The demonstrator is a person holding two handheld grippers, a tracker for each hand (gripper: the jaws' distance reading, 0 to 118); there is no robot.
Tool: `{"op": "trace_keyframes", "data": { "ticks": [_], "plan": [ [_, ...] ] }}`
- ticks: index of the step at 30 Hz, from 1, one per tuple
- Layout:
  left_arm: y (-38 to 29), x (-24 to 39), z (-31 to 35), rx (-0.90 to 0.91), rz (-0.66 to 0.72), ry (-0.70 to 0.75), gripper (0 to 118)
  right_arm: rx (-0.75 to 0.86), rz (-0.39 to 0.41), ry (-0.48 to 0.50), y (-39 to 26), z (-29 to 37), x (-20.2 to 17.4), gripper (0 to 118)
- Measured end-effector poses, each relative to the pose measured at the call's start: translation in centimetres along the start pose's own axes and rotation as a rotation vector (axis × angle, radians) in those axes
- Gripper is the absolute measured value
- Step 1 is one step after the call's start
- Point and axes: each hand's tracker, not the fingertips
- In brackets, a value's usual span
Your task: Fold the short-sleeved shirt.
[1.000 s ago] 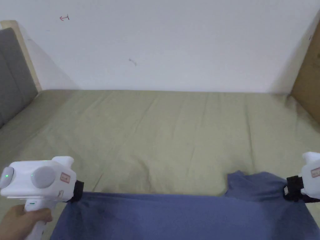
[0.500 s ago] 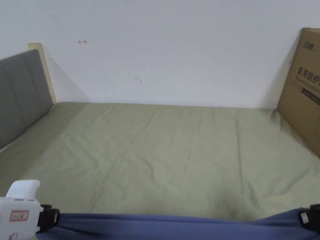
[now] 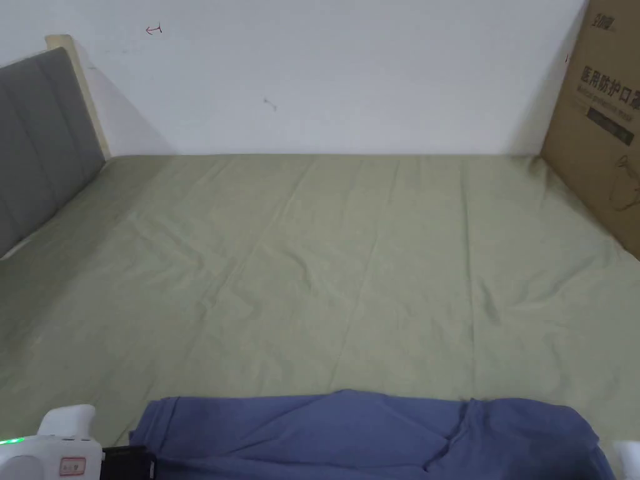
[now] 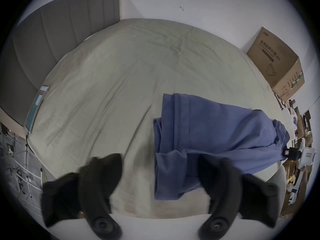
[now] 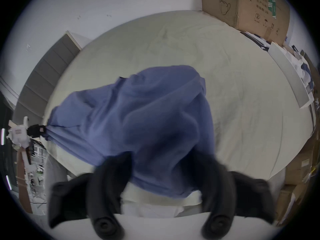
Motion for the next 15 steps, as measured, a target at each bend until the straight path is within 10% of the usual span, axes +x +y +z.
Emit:
{"op": "trace_keyframes", "data": {
  "ticks": [2,7,9,11,15],
  "plan": [
    [0.2,-0.5,1.6,0.048,0.052,-0.063,99,0.027,0.01,-0.01,0.7,1.6,-0.6,100],
    [-0.1,-0.5,6.1,0.148,0.166,-0.187,97,0.226,0.13,-0.021,2.1,6.0,-4.8,93],
    [-1.0,-0.3,7.2,0.17,0.189,-0.226,74,0.316,0.154,0.019,2.0,7.2,-6.8,49],
    [-1.8,-0.4,7.5,0.165,0.205,-0.264,15,0.358,0.132,0.073,1.6,7.3,-8.6,2],
    [-3.6,-1.1,6.4,0.125,0.262,-0.31,0,0.372,0.133,0.141,0.0,6.0,-12.1,0]
  ]
}}
